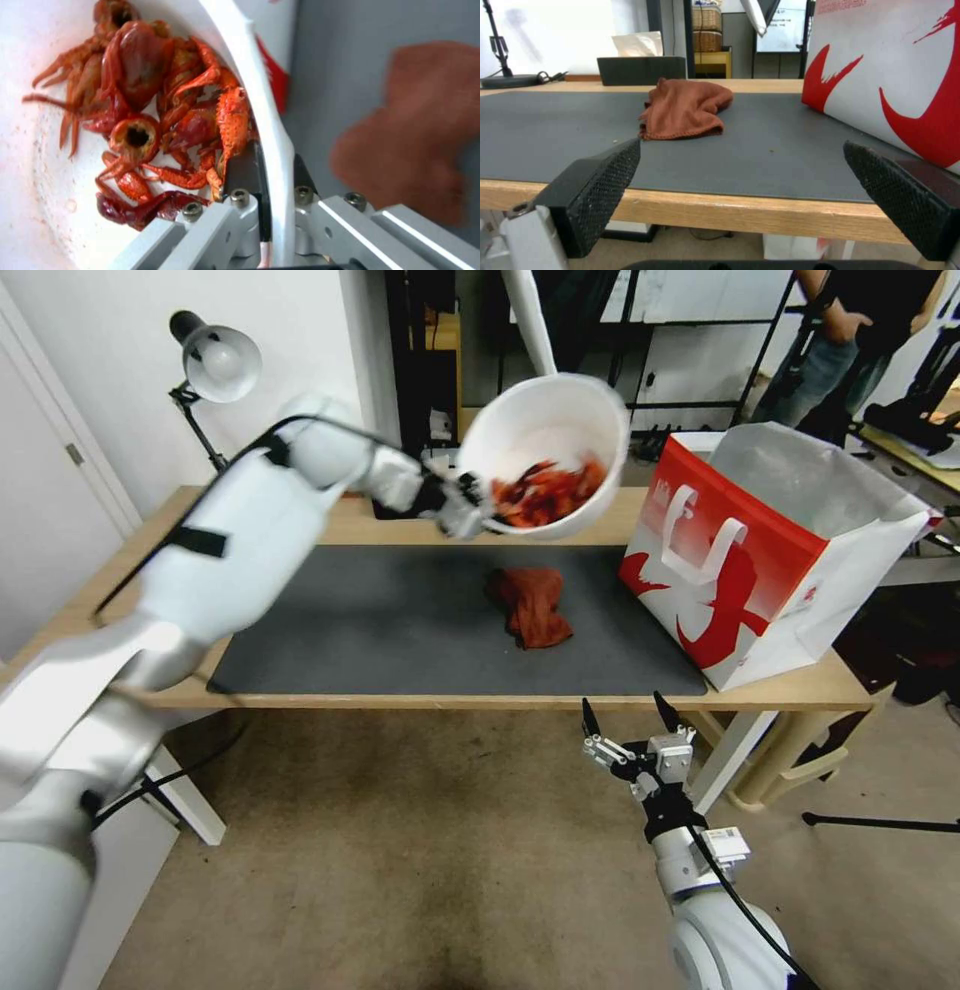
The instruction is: Sweep shrimp from table into container with towel, then put container into takeout bag.
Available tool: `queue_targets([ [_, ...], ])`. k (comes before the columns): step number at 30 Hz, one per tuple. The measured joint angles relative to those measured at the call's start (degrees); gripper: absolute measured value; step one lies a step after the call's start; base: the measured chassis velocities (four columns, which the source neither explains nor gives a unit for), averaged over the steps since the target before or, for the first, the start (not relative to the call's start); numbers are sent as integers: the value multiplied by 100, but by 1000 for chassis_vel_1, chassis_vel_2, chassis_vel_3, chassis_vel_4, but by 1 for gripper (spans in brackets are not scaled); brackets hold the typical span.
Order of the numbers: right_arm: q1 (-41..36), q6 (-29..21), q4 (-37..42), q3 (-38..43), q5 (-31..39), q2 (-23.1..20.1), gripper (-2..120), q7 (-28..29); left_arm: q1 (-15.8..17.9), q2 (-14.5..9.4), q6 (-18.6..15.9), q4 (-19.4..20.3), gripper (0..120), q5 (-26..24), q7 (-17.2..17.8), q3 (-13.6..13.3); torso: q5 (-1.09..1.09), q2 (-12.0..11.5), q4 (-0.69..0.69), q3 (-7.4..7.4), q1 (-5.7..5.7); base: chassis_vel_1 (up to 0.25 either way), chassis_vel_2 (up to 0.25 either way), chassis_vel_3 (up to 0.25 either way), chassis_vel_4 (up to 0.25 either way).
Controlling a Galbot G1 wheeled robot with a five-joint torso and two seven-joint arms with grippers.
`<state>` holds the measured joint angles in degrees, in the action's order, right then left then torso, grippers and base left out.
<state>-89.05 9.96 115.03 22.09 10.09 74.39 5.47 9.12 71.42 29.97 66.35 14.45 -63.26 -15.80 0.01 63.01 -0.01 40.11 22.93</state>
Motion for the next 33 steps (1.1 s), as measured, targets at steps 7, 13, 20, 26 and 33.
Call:
queue_targets([
  [7, -70, -1, 20, 52, -21, 10, 100, -2, 314, 654, 67, -524, 0, 210, 633, -128, 0, 0, 1, 0, -1, 0, 0, 0, 0],
  [13, -90, -1, 49, 75, -22, 15, 100, -2, 479, 1084, 156, -870, 0, 295, 994, -214, 0, 1, 1, 0, -1, 0, 0, 0, 0],
  [20, -76, 0, 37, 69, -28, 58, 100, -8, 711, 1683, 176, -1285, 0, 329, 1272, -485, 1, 1, 1, 0, -1, 0, 0, 0, 0],
  [26, -48, 18, -24, 45, -28, 64, 100, -23, 775, 2096, 219, -1641, 0, 486, 1349, -484, 1, 1, -4, 0, -1, 0, 0, 0, 0],
  [33, -7, 32, -69, 51, -1, 61, 100, -35, 851, 2107, 310, -1971, 0, 672, 1438, -442, -2, 1, 4, 0, -1, 0, 0, 0, 0],
])
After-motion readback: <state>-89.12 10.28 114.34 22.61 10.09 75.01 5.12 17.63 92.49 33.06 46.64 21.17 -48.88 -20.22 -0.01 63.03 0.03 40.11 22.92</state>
